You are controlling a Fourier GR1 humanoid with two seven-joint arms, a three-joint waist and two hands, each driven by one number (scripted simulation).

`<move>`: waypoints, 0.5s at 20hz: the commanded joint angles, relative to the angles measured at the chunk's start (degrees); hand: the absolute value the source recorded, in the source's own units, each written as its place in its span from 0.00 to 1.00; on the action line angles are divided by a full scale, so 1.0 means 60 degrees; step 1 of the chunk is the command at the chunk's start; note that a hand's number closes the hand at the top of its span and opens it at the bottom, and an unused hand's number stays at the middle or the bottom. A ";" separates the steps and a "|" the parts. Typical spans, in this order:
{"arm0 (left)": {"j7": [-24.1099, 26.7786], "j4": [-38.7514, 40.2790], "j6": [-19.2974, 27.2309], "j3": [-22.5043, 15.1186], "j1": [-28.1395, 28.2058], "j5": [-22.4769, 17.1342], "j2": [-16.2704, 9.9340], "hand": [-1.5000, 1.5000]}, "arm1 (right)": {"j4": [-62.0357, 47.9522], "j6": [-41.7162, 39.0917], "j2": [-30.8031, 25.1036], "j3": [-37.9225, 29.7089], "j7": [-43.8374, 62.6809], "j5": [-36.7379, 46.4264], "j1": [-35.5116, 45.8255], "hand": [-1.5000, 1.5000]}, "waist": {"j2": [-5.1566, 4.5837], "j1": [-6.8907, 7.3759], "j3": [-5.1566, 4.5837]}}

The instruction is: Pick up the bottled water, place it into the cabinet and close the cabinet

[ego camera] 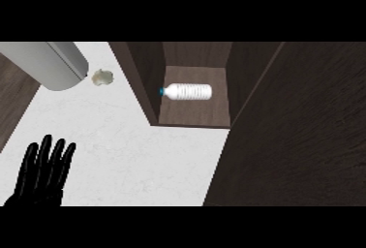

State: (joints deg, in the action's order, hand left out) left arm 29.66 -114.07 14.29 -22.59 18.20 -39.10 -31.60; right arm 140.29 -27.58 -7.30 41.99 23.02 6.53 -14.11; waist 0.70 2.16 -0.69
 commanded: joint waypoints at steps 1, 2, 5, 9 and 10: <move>0.0105 -0.0079 -0.0265 0.0022 0.0253 -0.0082 -0.0086 0.00 | -0.0385 0.1549 0.1156 0.1034 0.0590 0.1121 0.1164 1.00 | -0.0018 0.0030 -0.0004; 0.0046 -0.0054 -0.0399 0.0267 0.0176 -0.0144 -0.0321 0.00 | -0.0527 0.1516 0.1152 0.0947 0.0578 0.1083 0.1244 1.00 | -0.0029 0.0043 -0.0011; 0.0185 0.0049 -0.0639 0.0186 0.0272 -0.0175 -0.0271 0.00 | -0.0759 0.1543 0.1143 0.0939 0.0635 0.0982 0.1584 1.00 | -0.0056 0.0062 -0.0017; 0.0171 -0.0209 -0.0733 0.0280 0.0259 -0.0245 -0.0342 0.00 | -0.0931 0.1443 0.1135 0.0763 0.0772 0.0682 0.1977 1.00 | -0.0110 0.0239 -0.0013; 0.0090 -0.0154 -0.0748 0.0403 0.0215 -0.0319 -0.0422 0.00 | -0.1060 0.1442 0.1134 0.0749 0.0686 0.0612 0.1944 1.00 | -0.0140 0.0238 -0.0012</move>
State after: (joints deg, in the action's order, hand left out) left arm 30.39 -114.72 10.72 -20.86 19.66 -40.57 -33.43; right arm 140.11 -27.61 -10.17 42.70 24.65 6.31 -7.72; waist 0.18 3.20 -0.77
